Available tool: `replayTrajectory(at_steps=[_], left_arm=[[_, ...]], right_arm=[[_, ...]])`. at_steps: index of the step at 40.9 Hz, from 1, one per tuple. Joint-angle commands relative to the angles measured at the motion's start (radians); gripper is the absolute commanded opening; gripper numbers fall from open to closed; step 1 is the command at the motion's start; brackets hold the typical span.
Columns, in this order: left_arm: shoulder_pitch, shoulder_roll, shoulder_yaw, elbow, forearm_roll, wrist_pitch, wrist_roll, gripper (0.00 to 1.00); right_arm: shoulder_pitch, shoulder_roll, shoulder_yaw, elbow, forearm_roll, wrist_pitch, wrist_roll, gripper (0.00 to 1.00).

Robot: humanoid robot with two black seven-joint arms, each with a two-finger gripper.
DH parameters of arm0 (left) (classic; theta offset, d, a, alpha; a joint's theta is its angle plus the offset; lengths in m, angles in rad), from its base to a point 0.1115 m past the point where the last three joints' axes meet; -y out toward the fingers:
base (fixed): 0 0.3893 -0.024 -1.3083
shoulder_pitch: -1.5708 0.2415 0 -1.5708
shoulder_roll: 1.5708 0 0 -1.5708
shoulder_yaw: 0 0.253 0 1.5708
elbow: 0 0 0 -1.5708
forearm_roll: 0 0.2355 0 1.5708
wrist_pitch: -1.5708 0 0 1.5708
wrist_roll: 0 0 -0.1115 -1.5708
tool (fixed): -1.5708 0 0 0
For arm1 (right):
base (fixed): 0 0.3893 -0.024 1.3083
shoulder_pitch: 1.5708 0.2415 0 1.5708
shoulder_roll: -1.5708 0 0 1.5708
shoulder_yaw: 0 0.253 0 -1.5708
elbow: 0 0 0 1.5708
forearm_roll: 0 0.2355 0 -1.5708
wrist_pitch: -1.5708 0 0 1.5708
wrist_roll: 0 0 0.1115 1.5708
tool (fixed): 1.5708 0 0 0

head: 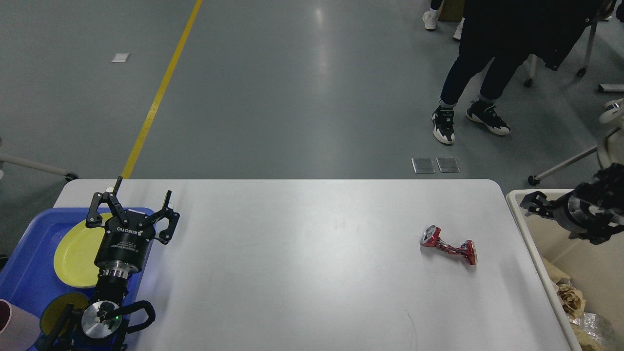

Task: Tidy desktop
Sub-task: 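Raise the right gripper out of the bin, then move the right gripper over the red crushed can and lower it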

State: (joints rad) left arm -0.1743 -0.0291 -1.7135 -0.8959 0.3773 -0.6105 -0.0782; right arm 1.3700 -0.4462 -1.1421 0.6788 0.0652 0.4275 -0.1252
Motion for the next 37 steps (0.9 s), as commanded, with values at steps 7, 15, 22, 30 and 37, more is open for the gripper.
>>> replayTrajectory(at_steps=[7, 15, 22, 30, 37], left_arm=[[0.001, 0.000, 0.000, 0.000, 0.000, 0.000, 0.000, 0.96], [0.001, 0.000, 0.000, 0.000, 0.000, 0.000, 0.000, 0.96], [0.001, 0.000, 0.000, 0.000, 0.000, 0.000, -0.002, 0.96], [0.001, 0.000, 0.000, 0.000, 0.000, 0.000, 0.000, 0.96], [0.001, 0.000, 0.000, 0.000, 0.000, 0.000, 0.000, 0.96]], right_arm=[[0.512, 0.135, -0.103, 0.366, -0.031, 0.201, -0.002, 1.00], [0.806, 0.257, -0.103, 0.525, -0.015, 0.335, -0.001, 1.00], [0.968, 0.281, -0.055, 0.694, -0.013, 0.356, -0.001, 1.00], [1.043, 0.268, -0.018, 0.806, -0.008, 0.356, -0.002, 1.00], [1.048, 0.265, -0.030, 0.811, -0.008, 0.356, -0.001, 1.00]])
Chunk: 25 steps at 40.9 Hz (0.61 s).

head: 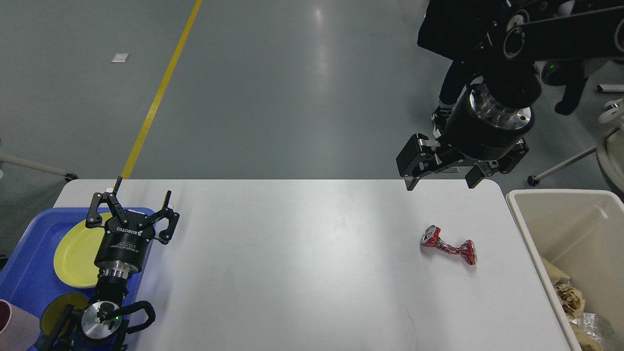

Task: Tidy desktop
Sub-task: 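Move the right gripper over the red crushed can and lower it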

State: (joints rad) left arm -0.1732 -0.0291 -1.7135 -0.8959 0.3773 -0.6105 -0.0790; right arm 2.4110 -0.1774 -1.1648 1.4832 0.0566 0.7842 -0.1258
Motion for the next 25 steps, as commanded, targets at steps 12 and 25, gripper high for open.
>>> replayTrajectory(at_steps=[12, 25], left_arm=[[0.000, 0.000, 0.000, 0.000, -0.001, 0.000, 0.001, 0.96], [0.000, 0.000, 0.000, 0.000, 0.000, 0.000, 0.001, 0.96]], right_arm=[[0.014, -0.016, -0.012, 0.002, 0.000, -0.031, 0.000, 1.00], [-0.059, -0.001, -0.003, -0.049, -0.014, -0.123, 0.000, 1.00]])
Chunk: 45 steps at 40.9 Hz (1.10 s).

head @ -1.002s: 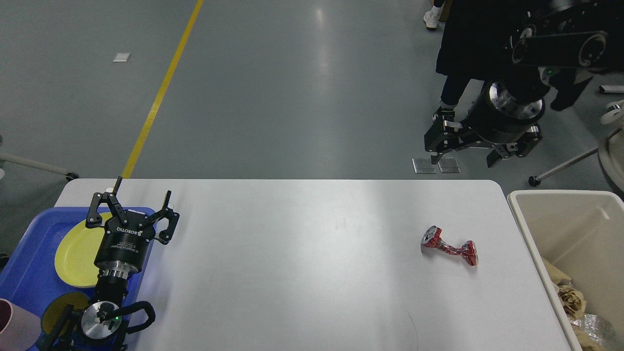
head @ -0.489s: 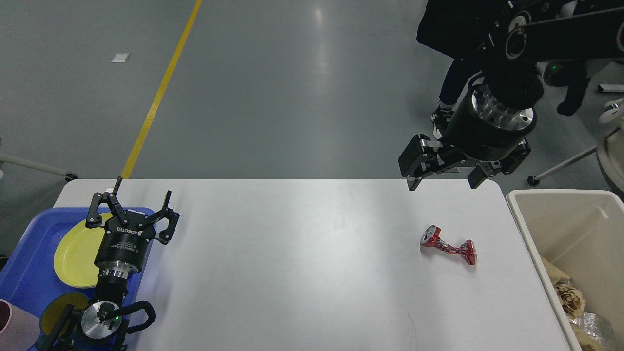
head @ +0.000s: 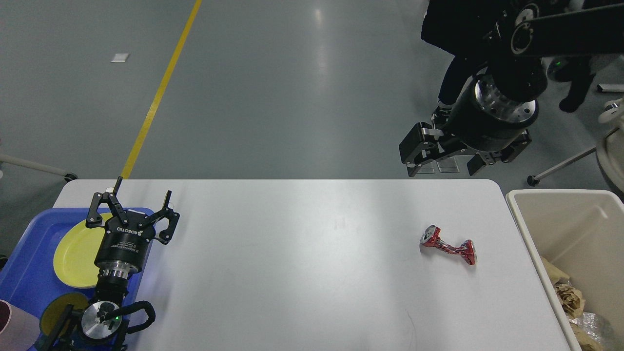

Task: Tidy desktop
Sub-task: 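Move the right gripper over the red crushed can and lower it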

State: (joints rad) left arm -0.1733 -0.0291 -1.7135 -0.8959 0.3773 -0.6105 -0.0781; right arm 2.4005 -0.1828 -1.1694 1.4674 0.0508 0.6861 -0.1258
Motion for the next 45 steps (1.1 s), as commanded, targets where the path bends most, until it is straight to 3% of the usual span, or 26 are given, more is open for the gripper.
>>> replayTrajectory(at_steps=[1, 9, 14, 25, 27, 33, 39, 42, 45], left_arm=[[0.000, 0.000, 0.000, -0.001, 0.000, 0.000, 0.000, 0.96], [0.000, 0.000, 0.000, 0.000, 0.000, 0.000, 0.000, 0.96], [0.000, 0.000, 0.000, 0.000, -0.001, 0.000, 0.000, 0.96], [0.000, 0.000, 0.000, 0.000, 0.000, 0.000, 0.000, 0.96], [0.000, 0.000, 0.000, 0.000, 0.000, 0.000, 0.000, 0.96], [0.000, 0.000, 0.000, 0.000, 0.000, 0.000, -0.002, 0.96], [0.000, 0.000, 0.000, 0.000, 0.000, 0.000, -0.002, 0.96], [0.000, 0.000, 0.000, 0.000, 0.000, 0.000, -0.002, 0.96], [0.000, 0.000, 0.000, 0.000, 0.000, 0.000, -0.002, 0.96]], right_arm=[[-0.063, 0.008, 0.002, -0.047, -0.008, -0.026, 0.000, 1.00], [-0.196, 0.029, 0.004, -0.154, -0.009, -0.048, 0.003, 1.00], [-0.288, 0.034, 0.016, -0.186, -0.038, -0.060, 0.009, 0.94], [-0.472, 0.100, 0.024, -0.233, -0.324, -0.203, 0.023, 0.92], [-0.486, 0.100, 0.024, -0.233, -0.380, -0.224, 0.038, 0.88], [-0.523, 0.098, 0.022, -0.236, -0.541, -0.243, 0.139, 0.84], [-0.526, 0.089, 0.010, -0.234, -0.655, -0.255, 0.326, 0.82], [-0.526, 0.077, -0.004, -0.230, -0.748, -0.308, 0.399, 0.82], [-0.531, 0.060, -0.012, -0.219, -0.830, -0.338, 0.414, 0.82]])
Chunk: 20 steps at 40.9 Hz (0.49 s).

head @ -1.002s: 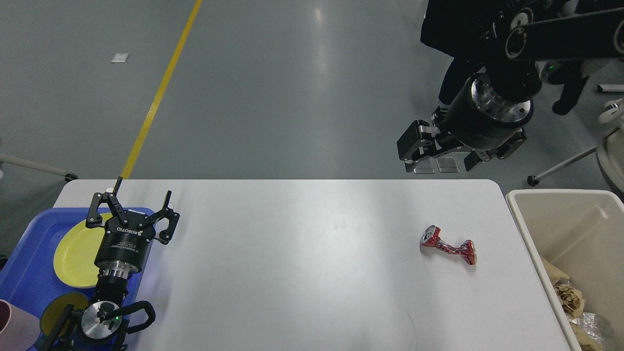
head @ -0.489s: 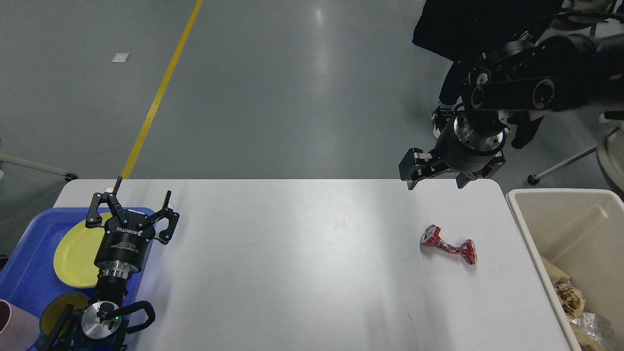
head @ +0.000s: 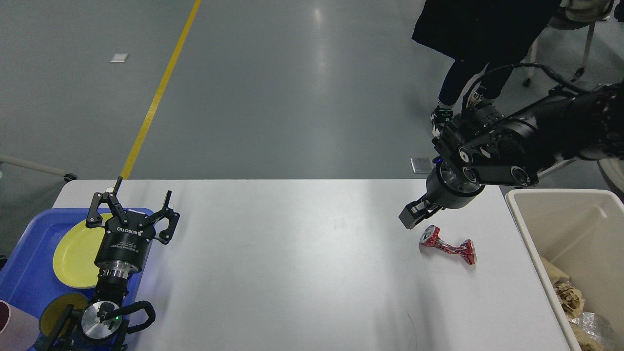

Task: Tidy desktop
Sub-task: 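Move the right gripper over the red crushed can and lower it, then grasp the red crushed can with the right gripper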

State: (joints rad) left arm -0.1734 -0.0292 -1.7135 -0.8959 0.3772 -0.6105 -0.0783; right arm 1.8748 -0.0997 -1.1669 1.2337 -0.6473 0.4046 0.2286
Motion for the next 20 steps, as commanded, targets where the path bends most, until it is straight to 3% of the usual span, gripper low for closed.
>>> replayTrajectory(at_steps=[1, 11, 20], left_arm=[[0.000, 0.000, 0.000, 0.000, 0.000, 0.000, -0.001, 0.96], [0.000, 0.000, 0.000, 0.000, 0.000, 0.000, -0.001, 0.96], [0.000, 0.000, 0.000, 0.000, 0.000, 0.000, -0.001, 0.96]], right_arm=[[-0.014, -0.028, -0.014, 0.017, -0.161, -0.064, 0.060, 0.82], [-0.101, -0.049, -0.019, 0.015, -0.383, -0.182, 0.060, 0.83], [-0.148, -0.034, -0.010, 0.015, -0.384, -0.227, 0.051, 0.83]])
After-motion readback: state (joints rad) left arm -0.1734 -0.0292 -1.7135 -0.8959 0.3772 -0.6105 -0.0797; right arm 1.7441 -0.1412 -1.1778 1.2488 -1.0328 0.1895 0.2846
